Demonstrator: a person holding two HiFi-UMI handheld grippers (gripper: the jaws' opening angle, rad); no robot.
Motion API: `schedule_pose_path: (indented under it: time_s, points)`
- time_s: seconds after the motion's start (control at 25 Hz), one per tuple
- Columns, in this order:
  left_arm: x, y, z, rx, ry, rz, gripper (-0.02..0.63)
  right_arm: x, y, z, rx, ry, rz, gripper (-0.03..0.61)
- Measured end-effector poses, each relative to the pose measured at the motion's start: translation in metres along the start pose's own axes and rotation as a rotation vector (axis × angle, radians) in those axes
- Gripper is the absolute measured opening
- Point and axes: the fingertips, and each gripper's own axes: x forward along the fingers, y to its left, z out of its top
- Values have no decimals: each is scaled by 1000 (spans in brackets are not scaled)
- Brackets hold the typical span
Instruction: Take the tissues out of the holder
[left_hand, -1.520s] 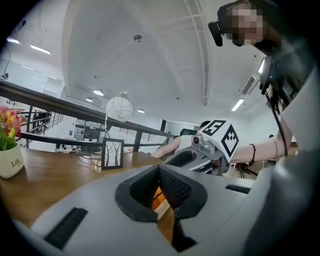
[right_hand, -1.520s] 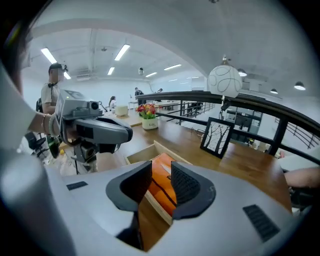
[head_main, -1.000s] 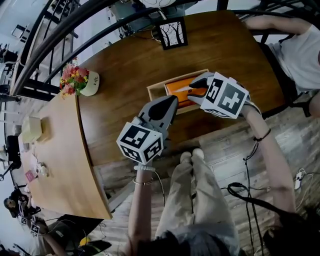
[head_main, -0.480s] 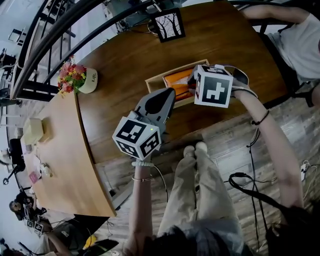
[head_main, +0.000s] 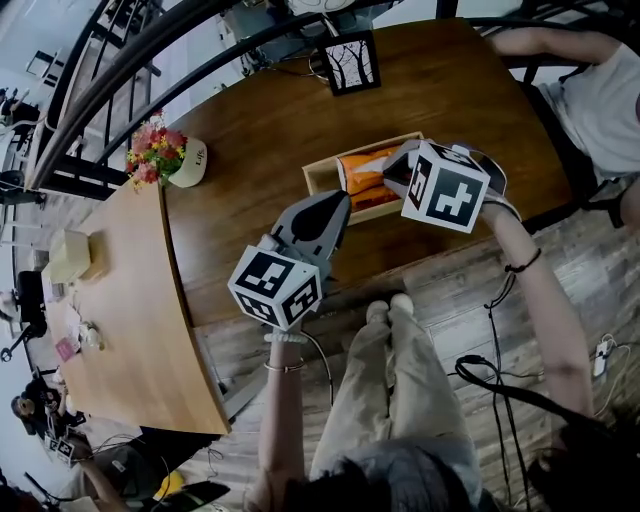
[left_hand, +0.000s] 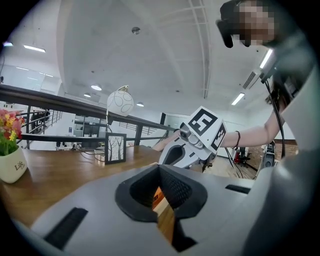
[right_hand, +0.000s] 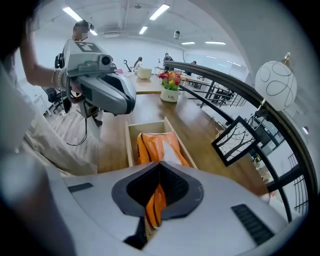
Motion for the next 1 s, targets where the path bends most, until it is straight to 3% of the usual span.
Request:
schedule_pose_path:
  time_s: [0.56, 1.0]
  points:
    - [-9, -8, 37, 39, -62, -39, 8, -76, -19, 37, 110, -173, -151, 14]
    - [0, -36, 48, 65, -94, -142, 8, -119, -17, 9, 206, -185, -270, 14]
